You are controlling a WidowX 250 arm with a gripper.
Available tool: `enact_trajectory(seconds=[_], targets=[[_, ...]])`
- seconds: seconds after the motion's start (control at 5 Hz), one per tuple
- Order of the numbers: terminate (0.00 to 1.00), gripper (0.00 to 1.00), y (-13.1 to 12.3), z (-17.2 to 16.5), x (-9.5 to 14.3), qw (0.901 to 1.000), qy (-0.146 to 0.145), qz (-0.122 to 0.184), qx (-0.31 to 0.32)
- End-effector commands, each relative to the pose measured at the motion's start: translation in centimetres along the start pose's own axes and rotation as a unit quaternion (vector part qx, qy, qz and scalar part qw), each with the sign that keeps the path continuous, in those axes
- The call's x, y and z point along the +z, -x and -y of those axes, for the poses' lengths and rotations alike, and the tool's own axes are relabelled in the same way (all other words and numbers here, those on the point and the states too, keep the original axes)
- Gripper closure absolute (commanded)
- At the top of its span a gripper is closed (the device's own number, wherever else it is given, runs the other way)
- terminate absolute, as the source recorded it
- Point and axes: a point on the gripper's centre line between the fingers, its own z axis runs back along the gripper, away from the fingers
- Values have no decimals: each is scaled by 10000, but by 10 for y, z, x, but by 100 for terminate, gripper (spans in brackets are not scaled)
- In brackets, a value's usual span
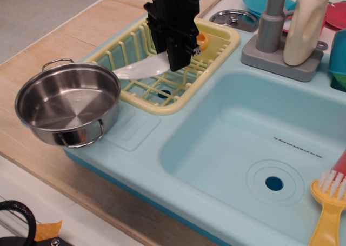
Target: Put knife in pot or pan
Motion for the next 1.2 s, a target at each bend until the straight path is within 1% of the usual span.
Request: enact_trajectory(seconds=[0.0,0.2,0.4,0.6,0.8,1.0], targets=[[0,100,-12,-3,44,9991,-384,164,-46],[0,100,-9,-1,69,9984,-553,-91,95],[0,100,3,-1,95,9967,-686,-323,293],[0,100,20,6,116,9922,-594,-858,683],[0,100,51,19,117,9842,-350,-1203,1250],[0,100,81,26,109,9748,-60,-1389,1746]])
